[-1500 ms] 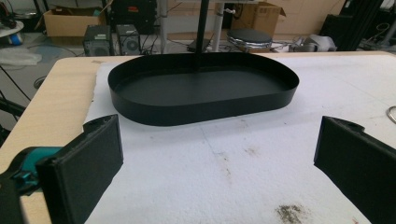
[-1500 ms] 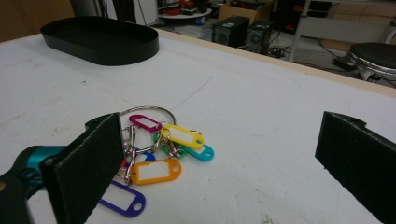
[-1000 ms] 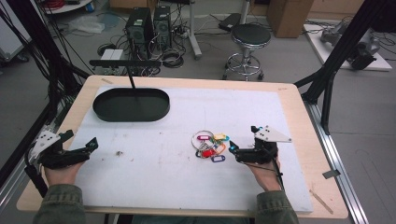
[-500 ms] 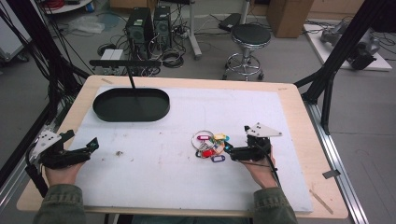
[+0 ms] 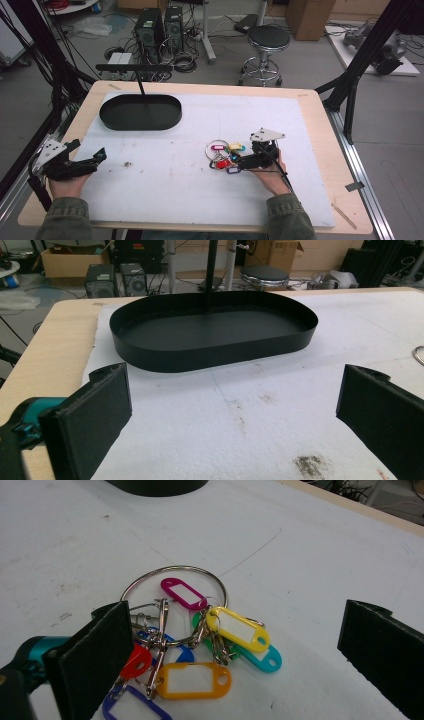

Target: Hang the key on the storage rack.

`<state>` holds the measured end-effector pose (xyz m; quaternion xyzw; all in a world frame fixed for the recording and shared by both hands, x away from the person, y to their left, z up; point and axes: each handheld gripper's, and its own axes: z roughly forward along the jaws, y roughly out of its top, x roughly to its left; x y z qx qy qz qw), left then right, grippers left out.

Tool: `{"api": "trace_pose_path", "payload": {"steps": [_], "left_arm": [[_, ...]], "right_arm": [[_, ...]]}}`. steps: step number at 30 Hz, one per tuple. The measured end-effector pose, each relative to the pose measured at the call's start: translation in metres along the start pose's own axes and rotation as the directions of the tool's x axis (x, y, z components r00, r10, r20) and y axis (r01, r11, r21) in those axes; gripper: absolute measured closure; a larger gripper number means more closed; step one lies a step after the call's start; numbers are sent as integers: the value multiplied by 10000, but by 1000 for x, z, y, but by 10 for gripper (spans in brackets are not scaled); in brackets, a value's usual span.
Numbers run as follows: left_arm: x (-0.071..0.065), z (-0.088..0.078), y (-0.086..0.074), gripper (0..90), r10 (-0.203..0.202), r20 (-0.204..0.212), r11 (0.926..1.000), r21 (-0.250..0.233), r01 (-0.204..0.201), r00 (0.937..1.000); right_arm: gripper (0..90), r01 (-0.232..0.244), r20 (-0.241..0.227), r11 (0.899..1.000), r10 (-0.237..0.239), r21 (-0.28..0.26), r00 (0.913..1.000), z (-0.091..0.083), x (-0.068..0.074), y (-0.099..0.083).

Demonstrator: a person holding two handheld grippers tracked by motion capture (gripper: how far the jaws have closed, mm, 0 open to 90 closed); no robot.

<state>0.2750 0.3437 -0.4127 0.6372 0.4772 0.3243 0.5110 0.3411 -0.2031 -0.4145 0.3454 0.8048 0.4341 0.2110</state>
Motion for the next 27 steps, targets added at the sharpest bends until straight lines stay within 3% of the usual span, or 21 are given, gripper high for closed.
{"api": "trace_pose_path", "payload": {"steps": [7,14,21,24,25,27], "left_arm": [[0,2,0,17,20,11,10000,23,-20,10000],[0,4,0,17,24,59,10000,67,-25,10000],[0,5,0,17,19,54,10000,69,-20,10000],[0,5,0,17,20,83,9999,98,-21,10000],[0,5,0,17,36,81,9999,127,-37,10000],[-1,5,0,17,56,75,9999,139,-57,10000]], "right_arm": [[5,252,-328,9984,-235,497,9992,17,-5,12],[9,833,-715,9824,-721,1673,9948,43,-6,17],[61,636,-796,9788,-489,1949,9956,47,-14,15],[149,583,-999,9773,-384,2038,9943,47,-18,14],[200,699,-1159,9755,-464,2085,9922,47,-18,14],[216,915,-1243,9708,-649,2219,9901,48,-19,15]]}}
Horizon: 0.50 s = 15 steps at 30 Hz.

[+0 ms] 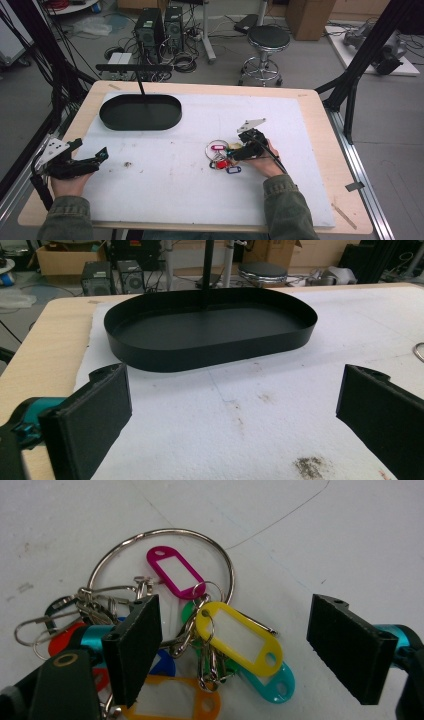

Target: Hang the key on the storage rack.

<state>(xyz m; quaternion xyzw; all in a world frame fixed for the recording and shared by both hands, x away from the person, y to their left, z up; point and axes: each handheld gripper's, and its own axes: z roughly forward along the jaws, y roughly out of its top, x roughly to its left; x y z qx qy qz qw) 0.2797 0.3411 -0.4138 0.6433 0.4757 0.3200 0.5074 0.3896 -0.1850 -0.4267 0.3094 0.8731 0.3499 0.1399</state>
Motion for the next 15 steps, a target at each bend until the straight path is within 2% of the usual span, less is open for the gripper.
{"api": "trace_pose_path", "payload": {"steps": [2,4,8,12,13,15], "left_arm": [[0,0,0,17,-7,20,10000,7,7,10000],[0,0,0,17,4,37,10000,-4,-4,10000],[0,0,0,17,-12,8,10000,-13,12,10000],[1,0,0,17,-22,18,10000,-30,22,10000],[0,0,0,17,4,24,10000,-8,-4,10000],[0,0,0,17,8,38,10000,-8,-8,10000]], "right_arm": [[261,139,-151,9999,-138,46,9998,1,-1,1],[285,311,-303,9988,-300,389,9991,4,-2,2],[386,524,-544,9965,-489,650,9973,5,-4,8],[470,381,-1059,9952,-284,907,9940,4,-4,11],[494,179,-1146,9941,-56,1067,9934,4,-5,11],[547,35,-1183,9929,107,1191,9929,4,-8,11]]}}
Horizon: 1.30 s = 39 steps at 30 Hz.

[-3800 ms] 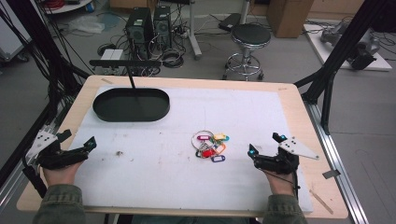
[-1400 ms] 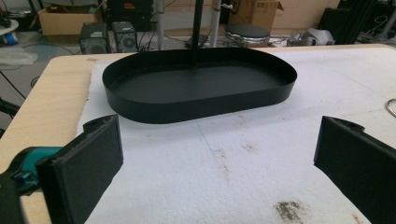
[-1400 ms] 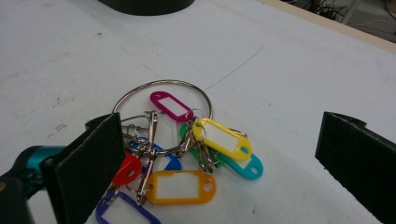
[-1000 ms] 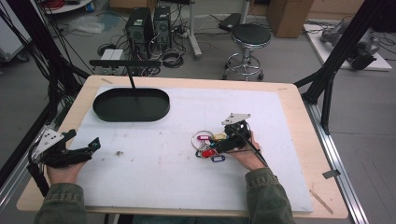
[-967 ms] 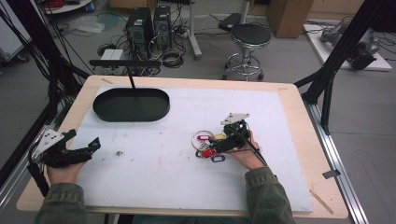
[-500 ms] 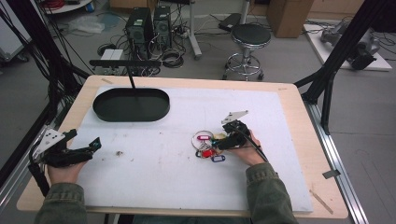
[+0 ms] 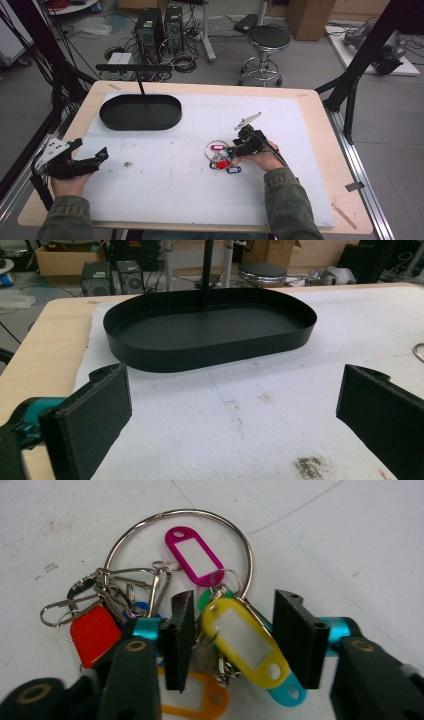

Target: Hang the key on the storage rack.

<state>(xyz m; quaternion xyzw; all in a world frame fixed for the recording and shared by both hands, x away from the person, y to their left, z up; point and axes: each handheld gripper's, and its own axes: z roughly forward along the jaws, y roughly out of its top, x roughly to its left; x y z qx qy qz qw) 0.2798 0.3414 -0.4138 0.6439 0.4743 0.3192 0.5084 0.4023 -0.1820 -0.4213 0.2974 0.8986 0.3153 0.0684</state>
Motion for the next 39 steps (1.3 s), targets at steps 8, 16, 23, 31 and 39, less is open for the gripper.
{"api": "trace_pose_path", "payload": {"steps": [8,16,23,31,39], "left_arm": [[0,0,0,17,3,-21,10000,-9,-3,10000],[0,0,0,17,8,-22,10000,-12,-8,10000],[0,0,0,17,-18,-16,10000,-55,18,10000],[0,0,0,17,-36,-32,10000,-57,36,10000],[0,0,0,17,-17,-30,10000,-61,17,10000]], "right_arm": [[637,137,-52,9989,-135,454,9999,-2,2,4],[682,327,129,9983,-334,477,9994,-4,7,7],[867,316,175,9995,-315,-73,9994,-12,15,11],[874,308,498,9995,-313,115,9983,-11,18,10],[880,20,492,10000,-17,-74,9988,-17,20,12]]}}
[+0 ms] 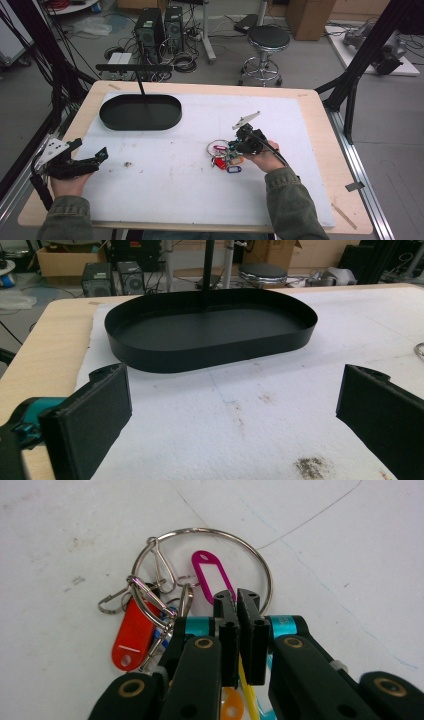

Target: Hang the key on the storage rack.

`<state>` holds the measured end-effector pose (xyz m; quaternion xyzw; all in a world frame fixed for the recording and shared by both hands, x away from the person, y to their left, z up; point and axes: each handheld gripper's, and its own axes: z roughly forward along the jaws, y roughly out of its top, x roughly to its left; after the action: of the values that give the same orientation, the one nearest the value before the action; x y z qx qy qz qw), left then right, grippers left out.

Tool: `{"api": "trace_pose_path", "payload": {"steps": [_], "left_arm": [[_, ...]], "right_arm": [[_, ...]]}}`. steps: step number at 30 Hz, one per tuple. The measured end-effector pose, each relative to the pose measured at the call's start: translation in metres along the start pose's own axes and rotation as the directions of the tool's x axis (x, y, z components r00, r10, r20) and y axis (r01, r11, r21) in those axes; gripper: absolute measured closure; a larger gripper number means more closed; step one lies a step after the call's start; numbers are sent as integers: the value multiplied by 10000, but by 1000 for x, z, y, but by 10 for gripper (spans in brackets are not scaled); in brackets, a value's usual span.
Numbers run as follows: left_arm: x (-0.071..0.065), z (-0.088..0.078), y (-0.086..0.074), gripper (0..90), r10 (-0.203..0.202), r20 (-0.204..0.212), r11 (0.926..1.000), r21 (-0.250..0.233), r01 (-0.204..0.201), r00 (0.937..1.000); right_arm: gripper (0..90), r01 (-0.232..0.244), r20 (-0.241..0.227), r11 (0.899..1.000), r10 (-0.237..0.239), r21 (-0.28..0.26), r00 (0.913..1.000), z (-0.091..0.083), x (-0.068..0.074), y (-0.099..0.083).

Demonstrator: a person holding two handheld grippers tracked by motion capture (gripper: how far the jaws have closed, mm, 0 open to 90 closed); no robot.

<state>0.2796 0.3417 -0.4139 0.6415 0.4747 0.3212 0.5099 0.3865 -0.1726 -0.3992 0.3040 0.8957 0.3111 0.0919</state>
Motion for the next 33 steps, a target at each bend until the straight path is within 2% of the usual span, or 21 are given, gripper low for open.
{"api": "trace_pose_path", "payload": {"steps": [7,15,18,21,25,27,29,33], "left_arm": [[0,0,0,17,5,-1,10000,9,-5,10000],[-1,0,0,17,12,6,10000,18,-12,10000],[-1,0,0,17,21,16,10000,26,-21,10000],[0,1,0,17,-30,24,10000,-6,30,10000],[0,0,0,17,-43,49,10000,-34,43,10000],[0,0,0,17,-74,51,10000,-14,74,10000],[1,0,0,17,-86,71,9999,-56,86,9999],[1,0,0,17,-118,88,9999,-89,119,9999]], "right_arm": [[880,-475,-359,9966,452,-666,9983,-16,-4,1],[880,-720,-592,9904,654,-1182,9961,-30,-7,5],[880,-650,-547,9888,582,-1341,9968,-34,-6,10],[880,-659,-832,9826,521,-1734,9952,-43,-4,24],[880,-553,-813,9793,400,-1946,9959,-48,-1,38],[880,-549,-952,9785,365,-1987,9948,-48,0,43],[880,-380,-945,9813,204,-1889,9953,-47,3,48],[880,-269,-929,9798,86,-1980,9956,-48,7,60]]}}
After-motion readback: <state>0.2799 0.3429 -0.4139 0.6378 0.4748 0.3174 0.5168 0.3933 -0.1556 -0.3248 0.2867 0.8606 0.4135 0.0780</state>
